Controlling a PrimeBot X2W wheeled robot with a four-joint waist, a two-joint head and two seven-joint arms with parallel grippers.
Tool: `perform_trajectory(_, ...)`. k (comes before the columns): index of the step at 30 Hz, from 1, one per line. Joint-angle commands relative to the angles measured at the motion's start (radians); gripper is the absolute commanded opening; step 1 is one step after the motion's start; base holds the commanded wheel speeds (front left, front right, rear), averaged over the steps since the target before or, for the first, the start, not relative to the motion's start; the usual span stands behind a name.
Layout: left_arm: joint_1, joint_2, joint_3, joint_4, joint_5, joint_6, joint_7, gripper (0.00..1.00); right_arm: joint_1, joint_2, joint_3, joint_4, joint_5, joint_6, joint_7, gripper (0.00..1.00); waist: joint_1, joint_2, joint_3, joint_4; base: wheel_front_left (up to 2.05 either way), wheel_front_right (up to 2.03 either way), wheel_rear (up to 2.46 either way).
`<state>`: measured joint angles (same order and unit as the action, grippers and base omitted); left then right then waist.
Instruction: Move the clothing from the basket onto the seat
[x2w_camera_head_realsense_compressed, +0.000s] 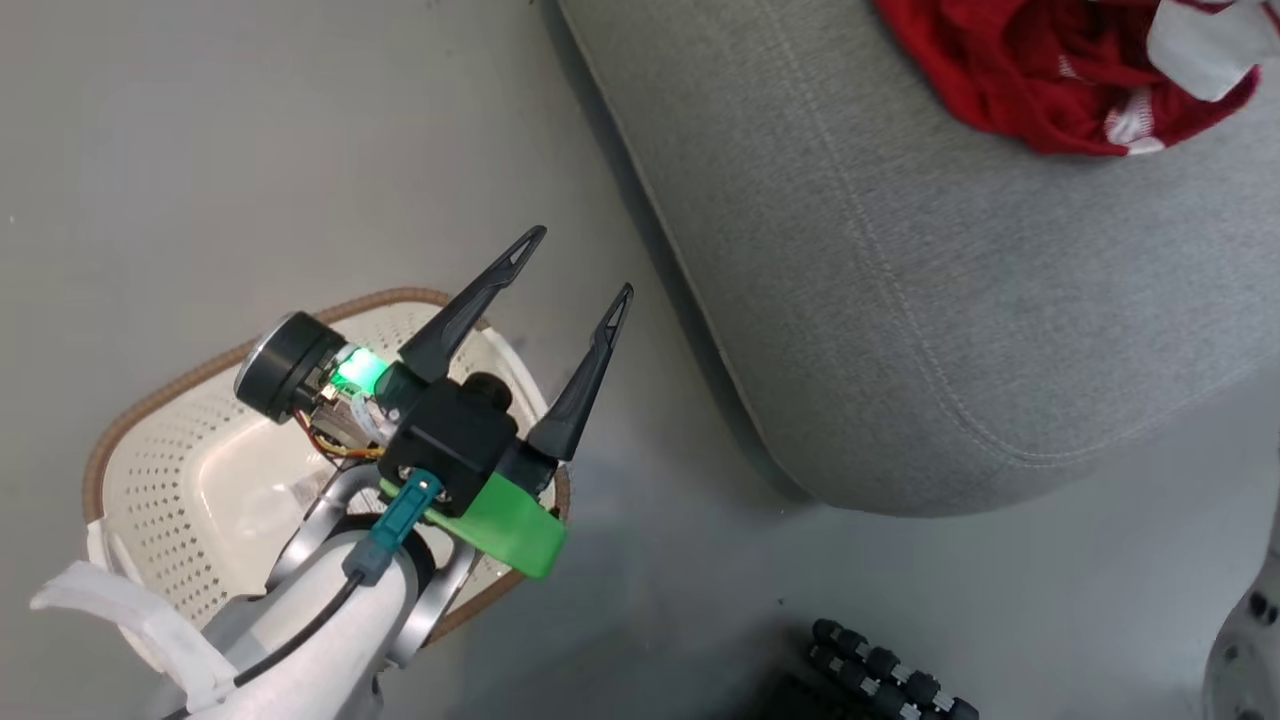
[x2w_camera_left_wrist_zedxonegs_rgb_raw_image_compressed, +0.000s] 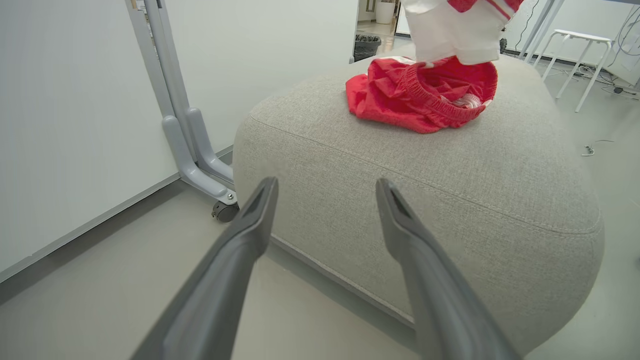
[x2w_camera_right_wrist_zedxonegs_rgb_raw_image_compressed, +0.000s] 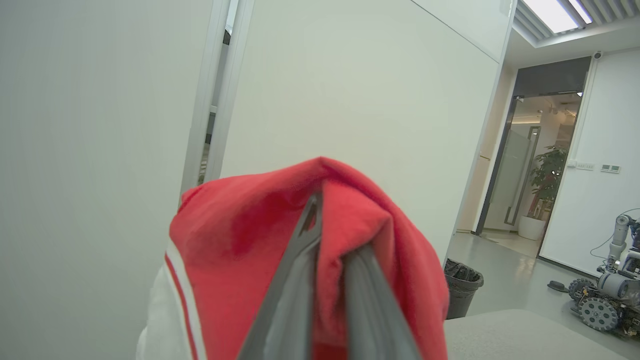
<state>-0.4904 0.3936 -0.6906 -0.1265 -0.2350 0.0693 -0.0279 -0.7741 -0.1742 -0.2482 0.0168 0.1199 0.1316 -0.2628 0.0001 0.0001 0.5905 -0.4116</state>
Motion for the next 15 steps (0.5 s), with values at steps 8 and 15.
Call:
perform_trajectory(8,-0.048,0.015,-0.007,-0.017,0.026,-0.003,0.012,1.00,-0.072,-0.073,-0.122,0.188,0.031,-0.002,-0.003,0.00,-0.0001,-0.0001,0.200,0.148,0.00,0.00,0.00)
perform_trajectory(15,-0.025,0.015,-0.013,-0.005,0.023,0.011,-0.001,1.00,-0.038,-0.050,-0.192,0.362,0.004,-0.002,-0.003,0.00,-0.0001,-0.0001,0.205,0.154,0.00,0.00,0.00)
